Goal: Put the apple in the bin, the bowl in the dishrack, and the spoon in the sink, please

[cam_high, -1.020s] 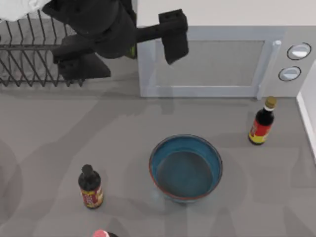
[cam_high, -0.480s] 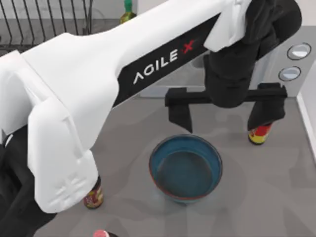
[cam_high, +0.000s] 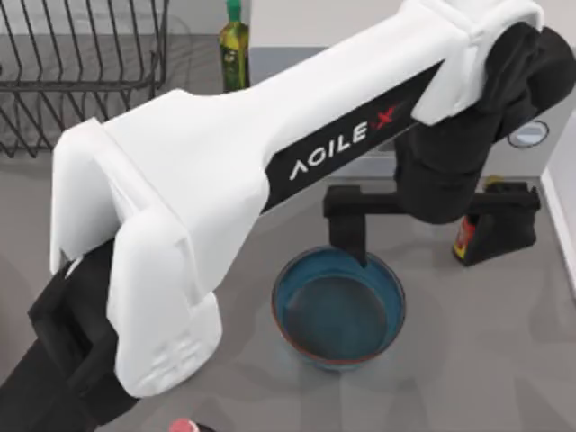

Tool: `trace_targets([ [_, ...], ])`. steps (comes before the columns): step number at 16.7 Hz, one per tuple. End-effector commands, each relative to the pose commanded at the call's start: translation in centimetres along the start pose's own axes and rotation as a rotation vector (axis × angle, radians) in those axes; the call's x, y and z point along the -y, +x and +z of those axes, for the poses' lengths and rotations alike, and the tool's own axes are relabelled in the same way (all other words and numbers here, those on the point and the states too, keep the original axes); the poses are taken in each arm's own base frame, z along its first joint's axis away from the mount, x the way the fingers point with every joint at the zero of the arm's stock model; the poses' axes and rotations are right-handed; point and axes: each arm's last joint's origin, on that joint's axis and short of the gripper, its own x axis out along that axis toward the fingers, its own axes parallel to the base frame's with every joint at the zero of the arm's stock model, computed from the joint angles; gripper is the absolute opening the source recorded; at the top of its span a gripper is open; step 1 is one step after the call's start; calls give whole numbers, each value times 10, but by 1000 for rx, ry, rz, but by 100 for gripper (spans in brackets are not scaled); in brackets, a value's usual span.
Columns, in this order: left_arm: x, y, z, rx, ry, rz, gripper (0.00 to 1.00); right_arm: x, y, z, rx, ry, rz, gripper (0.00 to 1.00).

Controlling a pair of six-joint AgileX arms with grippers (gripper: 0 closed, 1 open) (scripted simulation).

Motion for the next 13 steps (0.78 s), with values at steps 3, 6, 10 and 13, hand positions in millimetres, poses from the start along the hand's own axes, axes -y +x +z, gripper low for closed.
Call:
trace_targets([
  [3, 0, 4, 2, 1, -2, 0, 100, 0, 0, 0, 0, 0, 0, 100],
  [6, 3, 26, 4, 2, 0, -2, 100, 0, 0, 0, 0, 0, 0, 100],
  [10, 2, 77, 3, -2, 0, 3, 100, 0, 0, 0, 0, 0, 0, 100],
  [13, 0, 98, 0, 0, 0, 0, 100, 0, 0, 0, 0, 0, 0, 100],
])
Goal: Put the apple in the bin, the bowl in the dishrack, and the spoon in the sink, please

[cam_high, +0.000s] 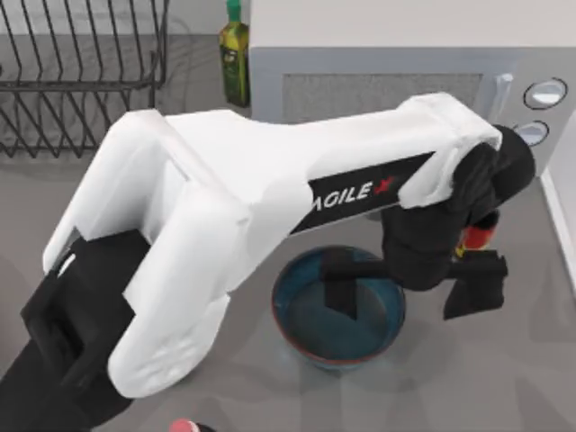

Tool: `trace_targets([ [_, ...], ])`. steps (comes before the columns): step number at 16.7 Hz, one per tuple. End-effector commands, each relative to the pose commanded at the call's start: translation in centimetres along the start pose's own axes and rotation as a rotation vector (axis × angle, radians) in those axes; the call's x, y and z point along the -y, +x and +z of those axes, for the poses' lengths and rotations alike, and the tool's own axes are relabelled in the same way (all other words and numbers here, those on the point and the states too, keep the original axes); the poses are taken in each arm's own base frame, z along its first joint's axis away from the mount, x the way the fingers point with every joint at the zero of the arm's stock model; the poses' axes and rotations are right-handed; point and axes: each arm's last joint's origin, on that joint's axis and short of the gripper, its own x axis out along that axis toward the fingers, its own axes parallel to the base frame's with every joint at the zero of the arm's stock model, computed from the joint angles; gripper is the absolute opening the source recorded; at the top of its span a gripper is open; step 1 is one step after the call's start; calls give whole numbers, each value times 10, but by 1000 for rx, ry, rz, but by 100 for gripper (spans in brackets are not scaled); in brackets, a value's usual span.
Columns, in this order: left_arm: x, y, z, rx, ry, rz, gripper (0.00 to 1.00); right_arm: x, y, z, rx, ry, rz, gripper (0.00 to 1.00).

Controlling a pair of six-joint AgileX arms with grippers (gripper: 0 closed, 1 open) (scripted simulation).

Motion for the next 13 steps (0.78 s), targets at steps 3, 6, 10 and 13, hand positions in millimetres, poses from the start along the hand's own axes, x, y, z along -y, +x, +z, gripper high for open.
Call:
trace_targets([
  [3, 0, 2, 0, 0, 0, 0, 100, 0, 0, 0, 0, 0, 0, 100],
  [6, 0, 2, 0, 0, 0, 0, 85, 0, 0, 0, 0, 0, 0, 100],
  [10, 0, 2, 0, 0, 0, 0, 55, 0, 0, 0, 0, 0, 0, 100],
  [13, 0, 2, 0, 0, 0, 0, 32, 0, 0, 0, 0, 0, 0, 100],
])
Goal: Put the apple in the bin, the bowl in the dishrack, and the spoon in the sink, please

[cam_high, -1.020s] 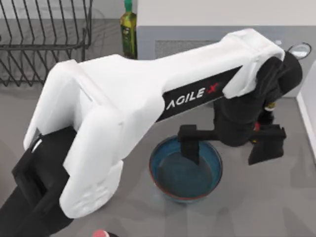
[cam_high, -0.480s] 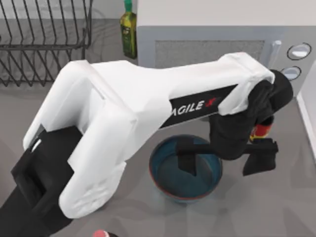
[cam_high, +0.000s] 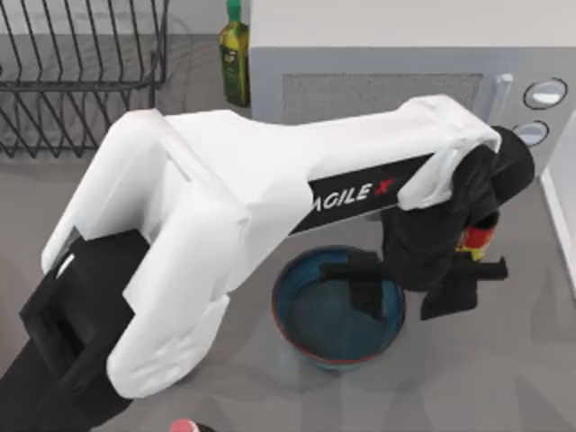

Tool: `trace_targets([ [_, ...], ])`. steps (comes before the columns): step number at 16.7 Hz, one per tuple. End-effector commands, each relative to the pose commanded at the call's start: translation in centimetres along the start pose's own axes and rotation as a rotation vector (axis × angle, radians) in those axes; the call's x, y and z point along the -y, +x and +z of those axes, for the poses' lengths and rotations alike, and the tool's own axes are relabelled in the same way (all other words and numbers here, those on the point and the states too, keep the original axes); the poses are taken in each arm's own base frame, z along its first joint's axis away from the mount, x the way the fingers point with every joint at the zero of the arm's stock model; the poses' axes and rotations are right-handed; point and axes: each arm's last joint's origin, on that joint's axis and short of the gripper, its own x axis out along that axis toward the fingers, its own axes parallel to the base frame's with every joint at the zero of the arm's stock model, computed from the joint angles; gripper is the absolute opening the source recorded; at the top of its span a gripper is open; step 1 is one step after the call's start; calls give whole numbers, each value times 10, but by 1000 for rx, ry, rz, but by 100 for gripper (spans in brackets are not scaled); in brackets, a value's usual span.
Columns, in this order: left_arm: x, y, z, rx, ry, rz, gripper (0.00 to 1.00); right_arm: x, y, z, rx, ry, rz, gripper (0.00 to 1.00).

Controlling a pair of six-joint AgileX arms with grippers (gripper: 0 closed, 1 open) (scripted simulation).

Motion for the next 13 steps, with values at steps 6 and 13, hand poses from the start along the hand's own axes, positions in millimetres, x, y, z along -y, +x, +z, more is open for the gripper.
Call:
trace_targets([
  [6, 0, 0, 0, 0, 0, 0, 0, 0, 0, 0, 0, 0, 0, 100],
  [13, -1, -1, 0, 1, 0, -1, 0, 0, 0, 0, 0, 0, 0, 100],
])
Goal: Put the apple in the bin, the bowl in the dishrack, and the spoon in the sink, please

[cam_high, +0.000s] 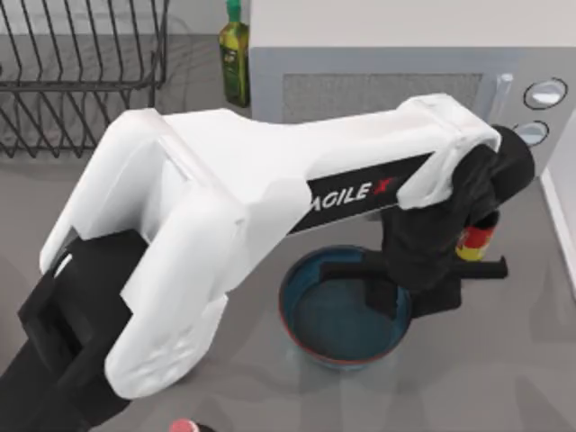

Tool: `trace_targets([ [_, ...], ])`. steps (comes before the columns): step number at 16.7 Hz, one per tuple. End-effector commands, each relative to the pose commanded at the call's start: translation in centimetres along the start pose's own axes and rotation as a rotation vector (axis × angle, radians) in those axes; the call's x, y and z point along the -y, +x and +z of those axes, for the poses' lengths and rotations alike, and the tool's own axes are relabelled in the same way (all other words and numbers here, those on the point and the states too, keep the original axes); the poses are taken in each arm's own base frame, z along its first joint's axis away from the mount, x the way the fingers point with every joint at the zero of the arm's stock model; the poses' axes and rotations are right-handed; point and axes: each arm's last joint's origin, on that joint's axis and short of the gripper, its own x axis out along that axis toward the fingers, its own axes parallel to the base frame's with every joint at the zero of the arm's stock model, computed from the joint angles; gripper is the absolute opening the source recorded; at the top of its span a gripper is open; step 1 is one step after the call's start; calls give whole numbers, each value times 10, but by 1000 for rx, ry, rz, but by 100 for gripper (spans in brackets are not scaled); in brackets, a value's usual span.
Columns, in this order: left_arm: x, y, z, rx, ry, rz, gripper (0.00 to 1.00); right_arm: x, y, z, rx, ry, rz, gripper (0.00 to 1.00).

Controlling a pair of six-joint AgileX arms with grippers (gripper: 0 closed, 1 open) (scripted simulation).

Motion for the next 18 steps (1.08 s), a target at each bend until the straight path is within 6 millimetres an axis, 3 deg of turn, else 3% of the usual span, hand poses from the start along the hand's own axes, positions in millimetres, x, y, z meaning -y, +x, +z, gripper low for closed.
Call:
trace_targets([
  [4, 2, -16, 2, -2, -3, 5, 0, 0, 0, 0, 0, 0, 0, 100],
  [11, 1, -93, 1, 2, -1, -1, 0, 0, 0, 0, 0, 0, 0, 100],
  [18, -1, -101, 1, 3, -1, -3, 0, 0, 0, 0, 0, 0, 0, 100],
])
